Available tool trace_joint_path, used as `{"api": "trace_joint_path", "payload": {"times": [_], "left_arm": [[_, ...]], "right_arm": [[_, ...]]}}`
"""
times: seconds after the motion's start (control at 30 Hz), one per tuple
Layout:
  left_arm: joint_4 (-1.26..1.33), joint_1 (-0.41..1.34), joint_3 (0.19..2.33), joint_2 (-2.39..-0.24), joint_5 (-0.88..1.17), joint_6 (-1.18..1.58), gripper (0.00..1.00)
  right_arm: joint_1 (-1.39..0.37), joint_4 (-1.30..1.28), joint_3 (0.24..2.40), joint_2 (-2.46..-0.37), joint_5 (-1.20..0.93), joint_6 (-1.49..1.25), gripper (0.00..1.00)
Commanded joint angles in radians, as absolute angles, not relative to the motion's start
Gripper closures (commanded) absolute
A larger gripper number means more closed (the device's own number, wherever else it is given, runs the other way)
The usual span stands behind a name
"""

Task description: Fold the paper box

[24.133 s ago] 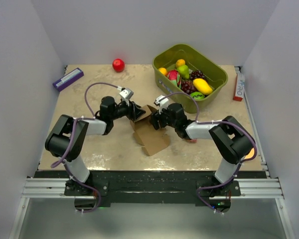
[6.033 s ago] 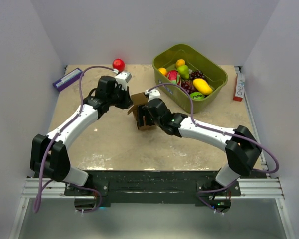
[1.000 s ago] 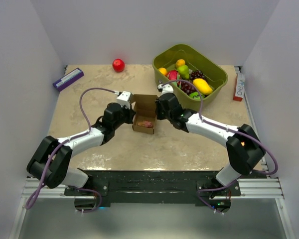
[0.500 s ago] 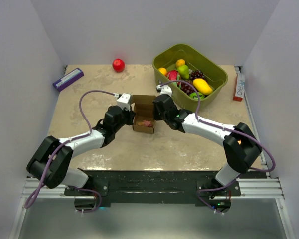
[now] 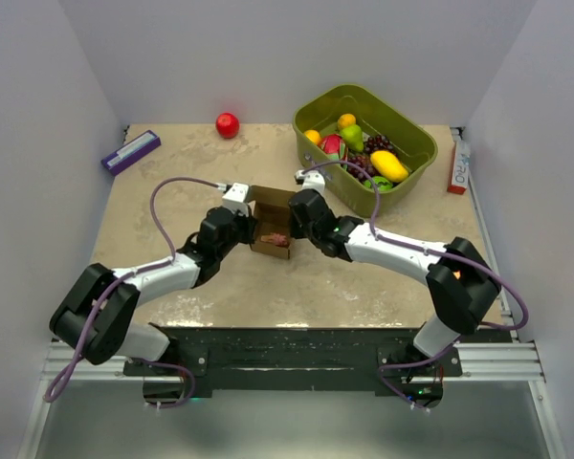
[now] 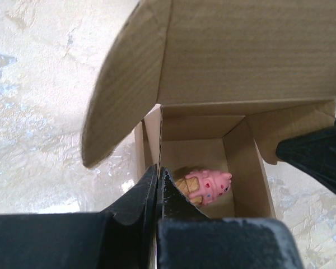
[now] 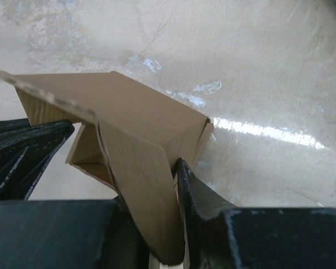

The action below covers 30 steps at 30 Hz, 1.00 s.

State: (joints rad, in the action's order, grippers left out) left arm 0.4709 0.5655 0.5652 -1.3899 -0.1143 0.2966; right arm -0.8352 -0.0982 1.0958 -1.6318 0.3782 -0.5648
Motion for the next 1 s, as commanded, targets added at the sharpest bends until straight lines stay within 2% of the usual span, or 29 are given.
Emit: {"api": "trace_joint_path", "payload": {"times": [0.0, 0.2, 0.3, 0.37, 0.53, 0.97], "left_arm": [[0.442, 0.583, 0.529, -1.370, -0.113, 0.313, 1.00], [0.436, 0.584, 0.511, -1.362, -0.143, 0.313, 1.00], [0.433, 0.586, 0.505, -1.353, -0.169, 0.310, 1.00], [0.428, 0.586, 0.500, -1.347, -0.181, 0.302, 1.00], [0.434, 0.588, 0.479, -1.333, -0.173, 0.299, 1.00], [0.482, 0.595, 0.434, -1.342, -0.160, 0.307, 1.00]], "right_arm": [[-0.877, -0.083, 1.074, -1.634, 0.408, -0.601, 0.82], [-0.894, -0.095, 1.058, -1.634, 0.428, -0.620, 0.76], [-0.904, -0.084, 1.048, -1.621, 0.443, -0.620, 0.76], [-0.904, -0.080, 1.046, -1.612, 0.443, -0.621, 0.78], [-0.904, -0.098, 1.080, -1.611, 0.452, -0.630, 0.91], [-0.900, -0.103, 1.163, -1.674, 0.403, -0.672, 0.96]]}}
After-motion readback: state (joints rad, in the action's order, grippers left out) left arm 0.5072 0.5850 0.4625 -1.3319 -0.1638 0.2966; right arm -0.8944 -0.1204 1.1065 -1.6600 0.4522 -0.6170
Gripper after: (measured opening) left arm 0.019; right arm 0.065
